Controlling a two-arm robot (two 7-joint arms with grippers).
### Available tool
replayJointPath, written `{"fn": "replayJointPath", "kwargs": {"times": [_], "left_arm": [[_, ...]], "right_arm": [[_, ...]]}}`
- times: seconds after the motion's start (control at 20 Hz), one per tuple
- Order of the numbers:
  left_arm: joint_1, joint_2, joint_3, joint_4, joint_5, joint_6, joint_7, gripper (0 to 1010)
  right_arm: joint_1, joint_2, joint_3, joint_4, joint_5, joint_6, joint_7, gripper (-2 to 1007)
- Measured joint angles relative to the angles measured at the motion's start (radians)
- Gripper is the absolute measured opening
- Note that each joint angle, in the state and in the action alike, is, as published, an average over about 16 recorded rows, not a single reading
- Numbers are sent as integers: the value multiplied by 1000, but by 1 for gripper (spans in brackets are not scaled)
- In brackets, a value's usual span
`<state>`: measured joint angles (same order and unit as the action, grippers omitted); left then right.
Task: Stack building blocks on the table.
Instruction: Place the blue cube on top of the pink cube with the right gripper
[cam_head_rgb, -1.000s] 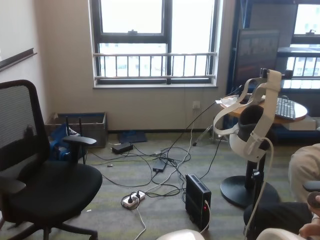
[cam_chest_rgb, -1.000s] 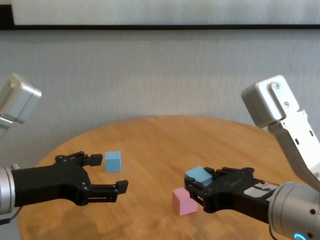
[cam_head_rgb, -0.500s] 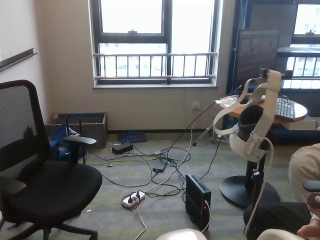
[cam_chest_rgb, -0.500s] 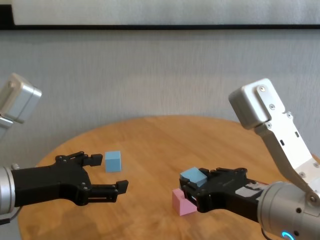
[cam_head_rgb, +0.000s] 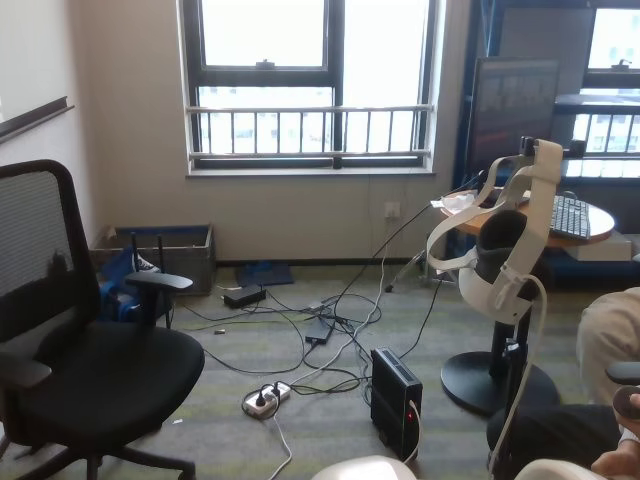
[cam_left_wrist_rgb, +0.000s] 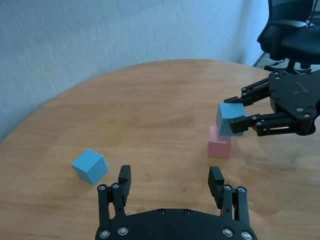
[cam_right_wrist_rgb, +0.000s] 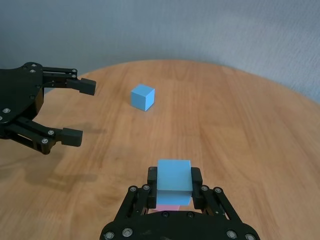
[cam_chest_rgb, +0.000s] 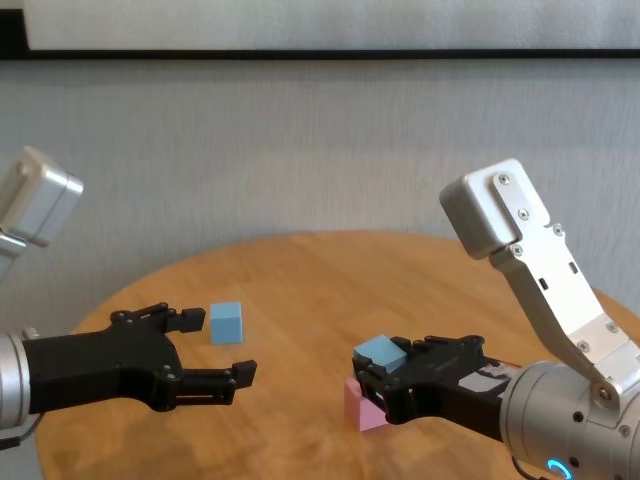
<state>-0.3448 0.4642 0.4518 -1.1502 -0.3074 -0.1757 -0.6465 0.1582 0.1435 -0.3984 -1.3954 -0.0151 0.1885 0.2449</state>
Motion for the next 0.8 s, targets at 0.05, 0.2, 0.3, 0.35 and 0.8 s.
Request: {"fn": "replayJointPath", "kwargs": {"times": [0.05, 0.2, 0.3, 0.35, 0.8], "left_arm": [[0, 0, 0, 0, 0, 0, 0, 1000], [0, 0, 0, 0, 0, 0, 0, 1000], [0, 0, 0, 0, 0, 0, 0, 1000], [0, 0, 0, 0, 0, 0, 0, 1000], [0, 0, 0, 0, 0, 0, 0, 1000]], "right_arm": [[1, -2, 0, 2, -2, 1, 0, 358], [5, -7, 1, 8, -7, 6, 0, 358], [8, -11, 2, 12, -10, 9, -1, 358], [9, -12, 2, 15, -12, 10, -1, 358], [20, -25, 3, 33, -28, 19, -3, 358]]}}
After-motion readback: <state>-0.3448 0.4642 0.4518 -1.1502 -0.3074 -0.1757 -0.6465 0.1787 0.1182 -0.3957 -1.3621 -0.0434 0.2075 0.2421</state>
